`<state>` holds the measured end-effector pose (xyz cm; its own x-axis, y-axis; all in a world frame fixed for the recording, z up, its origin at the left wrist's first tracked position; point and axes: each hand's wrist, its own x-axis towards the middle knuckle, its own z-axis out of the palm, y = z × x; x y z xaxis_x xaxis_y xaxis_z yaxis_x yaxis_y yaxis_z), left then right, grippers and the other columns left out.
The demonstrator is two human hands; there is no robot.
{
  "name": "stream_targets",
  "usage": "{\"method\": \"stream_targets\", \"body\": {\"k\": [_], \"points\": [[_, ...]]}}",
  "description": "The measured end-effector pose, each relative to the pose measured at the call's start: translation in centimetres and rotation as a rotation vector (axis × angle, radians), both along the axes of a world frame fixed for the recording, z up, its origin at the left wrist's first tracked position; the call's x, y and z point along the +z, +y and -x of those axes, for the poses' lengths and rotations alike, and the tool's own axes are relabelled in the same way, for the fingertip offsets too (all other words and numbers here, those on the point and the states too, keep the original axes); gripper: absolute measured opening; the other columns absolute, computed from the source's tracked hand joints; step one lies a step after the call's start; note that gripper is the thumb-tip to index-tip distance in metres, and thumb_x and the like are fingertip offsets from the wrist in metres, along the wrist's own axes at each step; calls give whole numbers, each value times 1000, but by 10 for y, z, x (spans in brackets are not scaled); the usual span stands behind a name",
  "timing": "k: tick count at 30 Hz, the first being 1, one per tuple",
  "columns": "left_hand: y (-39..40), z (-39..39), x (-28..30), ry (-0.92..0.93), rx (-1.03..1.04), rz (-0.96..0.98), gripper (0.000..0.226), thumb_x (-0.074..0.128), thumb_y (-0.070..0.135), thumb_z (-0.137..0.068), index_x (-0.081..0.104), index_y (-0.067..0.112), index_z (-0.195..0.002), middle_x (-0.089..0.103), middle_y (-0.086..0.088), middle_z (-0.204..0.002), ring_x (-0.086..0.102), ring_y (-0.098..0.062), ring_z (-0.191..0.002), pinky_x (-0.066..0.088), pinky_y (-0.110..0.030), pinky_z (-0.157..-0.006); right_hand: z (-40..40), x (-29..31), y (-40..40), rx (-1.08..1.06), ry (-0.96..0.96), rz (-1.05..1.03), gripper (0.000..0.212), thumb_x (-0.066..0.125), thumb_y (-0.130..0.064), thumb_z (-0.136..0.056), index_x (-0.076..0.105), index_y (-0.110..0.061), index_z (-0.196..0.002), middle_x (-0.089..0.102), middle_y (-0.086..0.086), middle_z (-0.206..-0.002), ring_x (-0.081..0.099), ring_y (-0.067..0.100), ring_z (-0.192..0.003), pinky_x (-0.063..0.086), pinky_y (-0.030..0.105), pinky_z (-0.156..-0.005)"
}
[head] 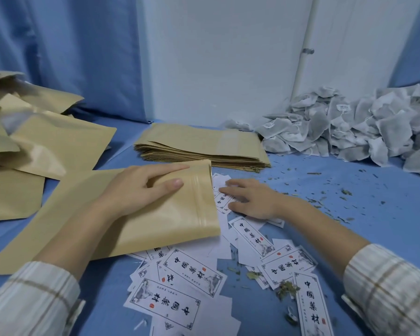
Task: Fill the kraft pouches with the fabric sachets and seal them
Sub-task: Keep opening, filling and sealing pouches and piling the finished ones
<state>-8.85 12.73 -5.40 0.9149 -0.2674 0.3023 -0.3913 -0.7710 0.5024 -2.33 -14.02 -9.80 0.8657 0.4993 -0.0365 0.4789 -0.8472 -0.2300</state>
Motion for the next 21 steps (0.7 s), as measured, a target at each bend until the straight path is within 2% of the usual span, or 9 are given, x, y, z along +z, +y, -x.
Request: {"method": "stream_targets", "body": {"k": [2, 3, 5, 9, 11, 14, 16, 19, 21], "points": [[0, 1, -1, -2, 2, 15, 52, 36, 82, -66, 45, 71, -115, 55, 40, -116, 55, 4, -105, 44, -26, -93, -1, 4, 2, 3, -43, 42, 45, 45, -43, -93, 39, -37, -137, 36, -8, -142, 23, 18, -134, 21, 40, -109], [0, 1, -1, -3, 1, 20, 52, 37, 82, -66, 45, 70, -116, 55, 39, -117, 54, 5, -106, 44, -26, -93, -1, 7, 2, 6, -98, 49, 42, 47, -45, -92, 45, -36, -133, 45, -7, -130, 30, 18, -127, 25, 36, -103], [1, 2, -2, -17, 3, 22, 50, 39, 81, -67, 46, 70, -115, 55, 39, -117, 53, 9, -106, 43, -21, -89, -1, 11, 0, 6, -140, 53, 39, 51, -49, -89, 50, -34, -125, 47, -8, -109, 36, 18, -115, 26, 32, -93], [0, 3, -3, -34, 14, 21, 42, 45, 74, -73, 46, 70, -115, 54, 41, -116, 51, 13, -104, 38, -15, -82, -2, 15, -5, 48, -77, 22, 39, 58, -47, -86, 54, -25, -118, 44, -4, -121, 34, 18, -117, 28, 29, -97], [1, 3, -3, -35, 17, 27, 41, 49, 75, -75, 47, 69, -115, 54, 41, -117, 51, 12, -107, 38, -16, -84, -3, 17, -5, 59, -66, 17, 37, 63, -46, -83, 53, -20, -107, 45, -5, -108, 37, 16, -107, 33, 26, -88], [1, 3, -3, -37, 15, 32, 42, 48, 76, -75, 47, 69, -116, 55, 39, -118, 50, 11, -109, 39, -17, -86, -2, 22, -10, -40, -61, -216, 29, 72, -37, -78, 53, -18, -87, 49, -10, -81, 43, 13, -82, 34, 21, -64], [0, 3, -3, -40, 18, 30, 45, 44, 80, -71, 46, 71, -115, 55, 39, -117, 52, 10, -107, 40, -18, -84, 1, 26, -18, -102, -68, -386, 19, 68, -34, -83, 56, -21, -78, 54, -11, -72, 50, 11, -71, 35, 16, -56], [0, 2, -3, -46, 19, 42, 49, 40, 82, -65, 45, 72, -113, 56, 40, -116, 52, 9, -107, 41, -19, -86, 15, 35, -25, -59, 121, -643, 6, 62, -35, -87, 64, -33, -83, 66, -14, -76, 60, 0, -67, 41, 10, -56], [-1, 1, -3, -51, 11, 63, 49, 43, 81, -66, 47, 71, -113, 56, 40, -115, 52, 10, -109, 42, -20, -90, 24, 39, -15, 32, 282, -676, 9, 60, -34, -88, 67, -28, -86, 67, -13, -73, 60, -1, -64, 43, 10, -57]]}}
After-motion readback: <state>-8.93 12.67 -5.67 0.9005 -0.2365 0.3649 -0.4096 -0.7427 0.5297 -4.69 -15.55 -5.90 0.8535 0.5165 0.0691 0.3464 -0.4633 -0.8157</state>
